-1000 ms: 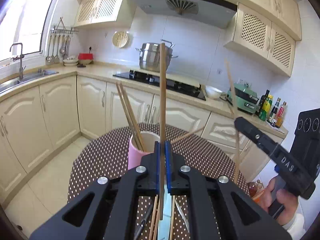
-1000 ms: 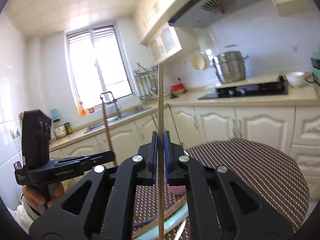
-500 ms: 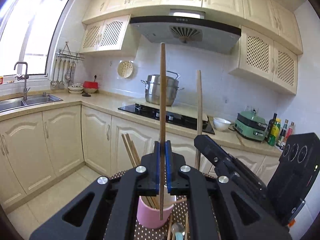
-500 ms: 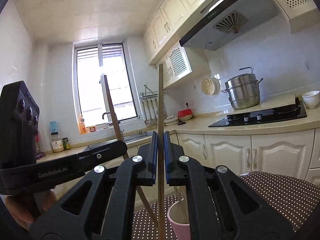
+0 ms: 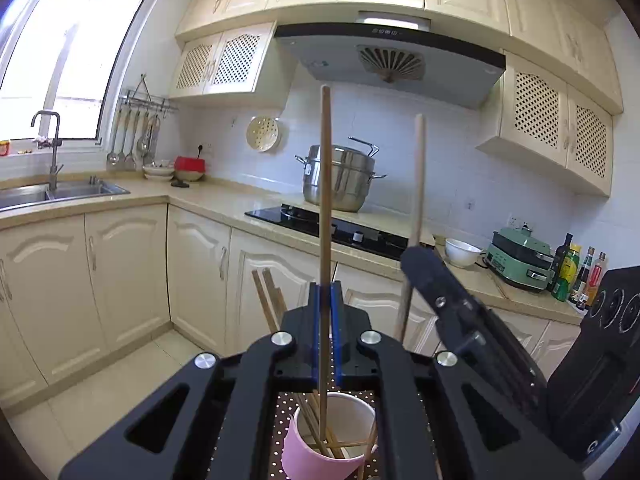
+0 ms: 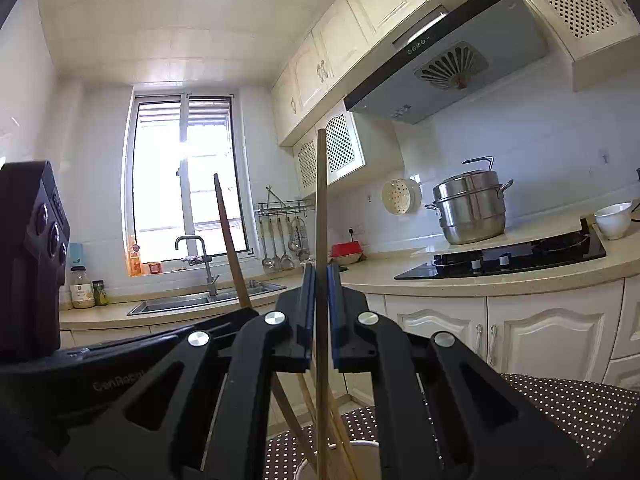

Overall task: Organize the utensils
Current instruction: 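Lift both held chopsticks and lower them into the pink cup, then open both grippers and withdraw from the pink cup, then move both grippers down toward the remaining chopsticks beside the knife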

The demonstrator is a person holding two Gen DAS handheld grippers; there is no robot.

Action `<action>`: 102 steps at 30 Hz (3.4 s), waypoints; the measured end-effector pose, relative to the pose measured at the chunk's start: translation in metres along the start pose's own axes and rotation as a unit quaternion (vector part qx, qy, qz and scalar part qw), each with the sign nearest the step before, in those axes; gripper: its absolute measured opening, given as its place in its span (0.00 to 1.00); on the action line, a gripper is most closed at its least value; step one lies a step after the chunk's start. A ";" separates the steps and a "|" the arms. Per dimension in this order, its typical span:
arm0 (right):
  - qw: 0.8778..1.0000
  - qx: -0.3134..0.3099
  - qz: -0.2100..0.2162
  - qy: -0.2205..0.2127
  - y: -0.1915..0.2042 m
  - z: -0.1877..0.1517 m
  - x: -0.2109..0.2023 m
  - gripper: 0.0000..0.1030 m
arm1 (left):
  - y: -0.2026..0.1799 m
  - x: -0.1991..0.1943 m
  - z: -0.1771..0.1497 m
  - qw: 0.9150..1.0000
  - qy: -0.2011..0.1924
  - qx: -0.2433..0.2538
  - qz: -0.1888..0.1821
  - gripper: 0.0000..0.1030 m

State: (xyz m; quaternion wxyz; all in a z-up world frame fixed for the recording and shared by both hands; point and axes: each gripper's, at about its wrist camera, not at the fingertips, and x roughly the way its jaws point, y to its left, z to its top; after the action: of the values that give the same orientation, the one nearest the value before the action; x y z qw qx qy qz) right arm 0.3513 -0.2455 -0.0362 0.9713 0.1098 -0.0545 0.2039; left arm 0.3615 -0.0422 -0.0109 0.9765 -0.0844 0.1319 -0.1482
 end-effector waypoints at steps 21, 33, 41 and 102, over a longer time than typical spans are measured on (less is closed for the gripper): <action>1.000 -0.013 -0.019 -0.007 0.002 -0.007 0.004 0.07 | 0.022 0.008 -0.014 0.999 0.011 -0.022 0.034 0.41; 1.000 -0.021 -0.020 -0.004 0.007 -0.007 0.004 0.07 | 0.030 0.011 -0.012 0.994 0.030 -0.012 0.103 0.44; 0.999 -0.024 -0.025 -0.006 0.009 -0.004 0.002 0.07 | 0.028 0.009 -0.012 0.994 0.033 -0.008 0.106 0.45; 0.939 0.018 -0.161 0.304 -0.042 -0.084 -0.119 0.74 | -0.012 0.000 -0.141 0.921 0.388 0.025 -0.008 0.41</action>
State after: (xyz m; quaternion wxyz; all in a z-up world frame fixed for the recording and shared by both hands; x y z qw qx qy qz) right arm 0.2656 -0.3092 -0.1440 0.9594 0.0672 0.2650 0.0697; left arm 0.3186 -0.0716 -0.1427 0.8492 0.0031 0.4964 -0.1799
